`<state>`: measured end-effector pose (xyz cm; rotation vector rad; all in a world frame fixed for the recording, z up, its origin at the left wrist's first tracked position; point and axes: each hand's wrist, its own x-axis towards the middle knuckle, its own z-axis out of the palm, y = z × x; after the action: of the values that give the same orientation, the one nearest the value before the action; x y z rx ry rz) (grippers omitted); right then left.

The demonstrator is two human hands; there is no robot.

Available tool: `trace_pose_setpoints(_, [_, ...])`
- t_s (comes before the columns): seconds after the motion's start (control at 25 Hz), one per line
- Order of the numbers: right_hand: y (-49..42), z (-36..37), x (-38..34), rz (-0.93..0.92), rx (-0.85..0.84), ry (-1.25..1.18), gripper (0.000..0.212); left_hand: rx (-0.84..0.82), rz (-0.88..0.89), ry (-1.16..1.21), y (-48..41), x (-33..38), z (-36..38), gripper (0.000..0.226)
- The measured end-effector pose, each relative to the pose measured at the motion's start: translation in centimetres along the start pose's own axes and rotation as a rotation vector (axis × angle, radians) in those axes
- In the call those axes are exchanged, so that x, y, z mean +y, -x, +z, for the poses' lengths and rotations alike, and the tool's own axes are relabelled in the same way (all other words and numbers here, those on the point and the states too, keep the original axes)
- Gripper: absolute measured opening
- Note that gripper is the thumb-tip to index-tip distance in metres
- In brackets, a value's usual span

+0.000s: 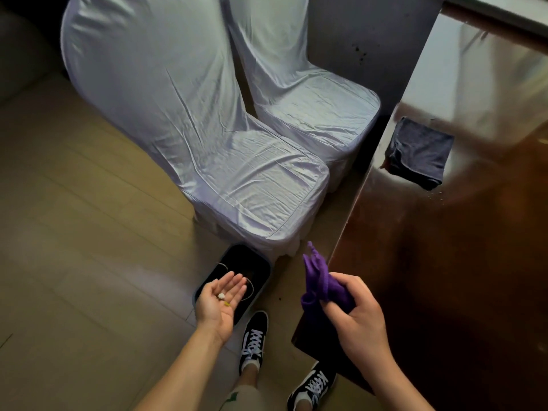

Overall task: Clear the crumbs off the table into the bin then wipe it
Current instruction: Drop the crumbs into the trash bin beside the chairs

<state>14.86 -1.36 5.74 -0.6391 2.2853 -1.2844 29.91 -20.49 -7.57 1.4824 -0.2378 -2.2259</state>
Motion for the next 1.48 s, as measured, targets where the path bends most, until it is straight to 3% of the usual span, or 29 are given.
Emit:
trace_pose_setpoints(0.44, [-0.5, 0.0, 0.6, -0.016, 0.011, -0.002, 0.049, 0.136, 0.031, -0.176, -4.9, 1.3, -1.9, 0.043])
trace_pose_setpoints(0.68, [-0.3, -0.3, 1.2, 0.017, 0.007, -0.018, 0.049, 0.281, 0.085, -0.402, -7.0, 0.7, -1.5, 0.042])
trace_pose_setpoints(0.84, [-0.1, -0.4, 1.2, 0.02, 0.008, -0.014, 0.049, 0.278, -0.019, -0.431, -7.5, 1.1, -0.3, 0.062])
trace_pose_setpoints(0.96, [0.0, -0.6, 1.3, 0.037, 0.011, -0.012, 0.052, 0.321, -0.061, -0.474, -7.8, 1.4, 0.0, 0.064])
trace_pose_setpoints(1.16, [0.3, -0.5, 1.2, 0.073, 0.019, -0.033, 0.05, 0.384, 0.104, -0.692, -8.0, 1.1, -1.1, 0.033])
trace_pose_setpoints(1.28, [0.1, -0.4, 1.1, 0.083, 0.025, -0.044, 0.049, 0.353, 0.187, -0.777, -7.7, 0.8, -1.4, 0.043])
trace_pose_setpoints(1.48, [0.2, -0.2, 1.3, 0.093, 0.042, -0.053, 0.049, 0.29, 0.212, -0.64, -6.9, 1.4, -0.1, 0.06])
